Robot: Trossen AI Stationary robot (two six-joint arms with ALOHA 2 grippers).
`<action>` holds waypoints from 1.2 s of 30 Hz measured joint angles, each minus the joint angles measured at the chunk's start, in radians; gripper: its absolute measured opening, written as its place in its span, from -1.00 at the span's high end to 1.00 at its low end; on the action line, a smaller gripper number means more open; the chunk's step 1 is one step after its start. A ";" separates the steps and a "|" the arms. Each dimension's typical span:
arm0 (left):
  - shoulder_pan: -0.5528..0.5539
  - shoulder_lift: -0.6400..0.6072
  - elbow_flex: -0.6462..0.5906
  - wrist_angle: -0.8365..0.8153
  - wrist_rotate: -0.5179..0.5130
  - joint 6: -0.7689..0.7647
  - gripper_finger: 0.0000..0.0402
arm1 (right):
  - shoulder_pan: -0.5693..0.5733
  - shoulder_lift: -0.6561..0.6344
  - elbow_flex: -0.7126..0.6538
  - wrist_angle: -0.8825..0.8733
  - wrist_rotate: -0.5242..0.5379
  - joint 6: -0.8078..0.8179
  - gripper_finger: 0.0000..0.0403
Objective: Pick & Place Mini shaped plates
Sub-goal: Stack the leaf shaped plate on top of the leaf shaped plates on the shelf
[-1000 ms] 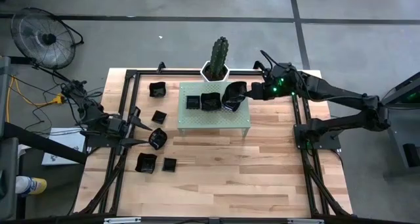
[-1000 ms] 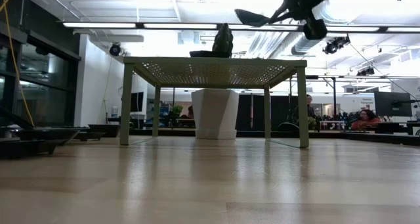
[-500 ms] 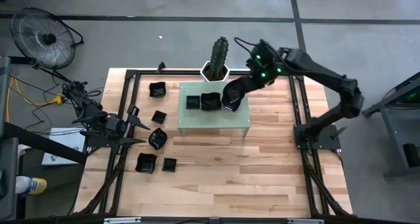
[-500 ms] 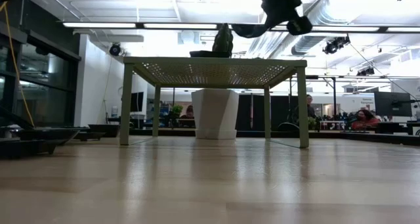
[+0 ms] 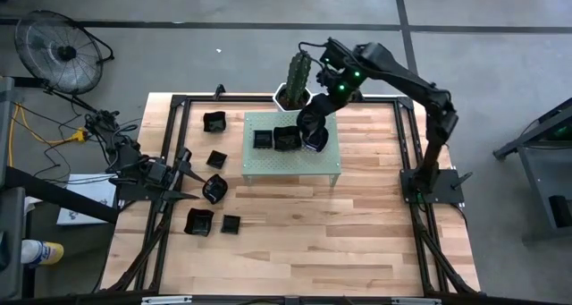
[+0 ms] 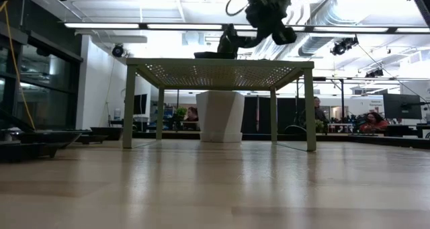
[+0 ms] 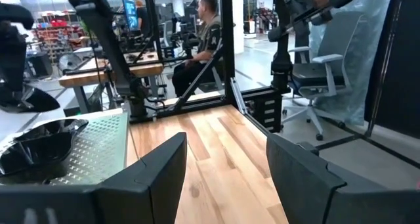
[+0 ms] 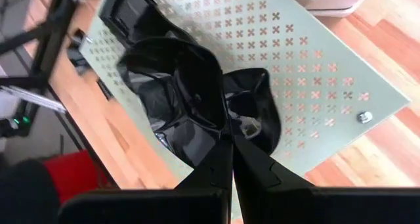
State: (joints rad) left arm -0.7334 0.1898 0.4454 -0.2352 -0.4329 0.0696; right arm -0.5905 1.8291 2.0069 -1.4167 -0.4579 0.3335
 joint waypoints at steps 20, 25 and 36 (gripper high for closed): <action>0.000 0.000 0.000 -0.040 -0.003 -0.026 -0.03 | 0.030 0.055 0.006 -0.049 0.107 -0.320 1.00; 0.000 0.000 0.000 -0.040 -0.003 -0.026 -0.03 | 0.043 0.068 0.006 -0.055 0.085 -0.341 1.00; 0.000 0.000 0.000 -0.046 -0.004 -0.026 -0.03 | 0.041 0.077 0.005 -0.075 0.109 -0.317 1.00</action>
State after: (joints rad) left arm -0.7334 0.1898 0.4456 -0.2808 -0.4370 0.0433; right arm -0.5495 1.9060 2.0121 -1.4918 -0.3487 0.0165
